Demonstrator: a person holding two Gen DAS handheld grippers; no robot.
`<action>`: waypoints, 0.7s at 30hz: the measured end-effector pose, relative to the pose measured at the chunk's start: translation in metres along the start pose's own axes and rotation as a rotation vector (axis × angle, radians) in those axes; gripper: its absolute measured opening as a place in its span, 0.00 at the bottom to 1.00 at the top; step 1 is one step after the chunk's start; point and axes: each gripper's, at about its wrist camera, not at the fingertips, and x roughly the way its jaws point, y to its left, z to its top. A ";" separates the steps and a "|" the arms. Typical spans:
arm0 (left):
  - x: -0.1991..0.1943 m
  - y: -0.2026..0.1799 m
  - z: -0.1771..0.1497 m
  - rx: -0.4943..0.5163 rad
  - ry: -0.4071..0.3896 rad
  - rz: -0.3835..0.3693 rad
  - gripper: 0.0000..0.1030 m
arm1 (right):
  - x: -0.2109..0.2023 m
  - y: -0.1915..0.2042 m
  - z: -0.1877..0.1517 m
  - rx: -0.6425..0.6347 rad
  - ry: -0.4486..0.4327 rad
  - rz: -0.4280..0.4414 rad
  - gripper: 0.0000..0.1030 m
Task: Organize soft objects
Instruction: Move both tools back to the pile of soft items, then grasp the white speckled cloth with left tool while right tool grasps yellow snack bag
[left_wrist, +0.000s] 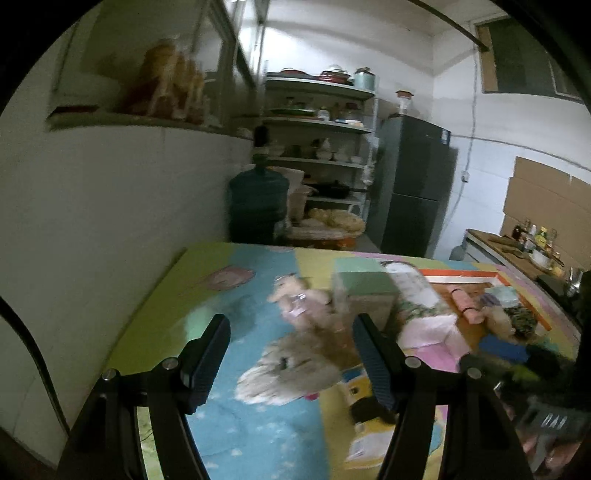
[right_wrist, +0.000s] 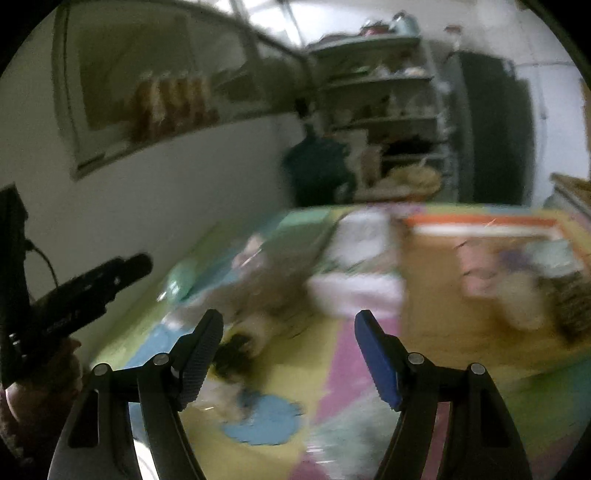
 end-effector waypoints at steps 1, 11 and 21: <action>0.000 0.004 -0.002 -0.002 -0.001 0.007 0.67 | 0.008 0.007 -0.003 0.002 0.022 0.012 0.73; 0.010 0.029 -0.026 0.021 0.059 -0.053 0.67 | 0.077 0.036 -0.020 0.035 0.158 -0.007 0.73; 0.045 0.037 -0.033 -0.018 0.153 -0.079 0.67 | 0.095 0.044 -0.019 -0.019 0.180 -0.011 0.48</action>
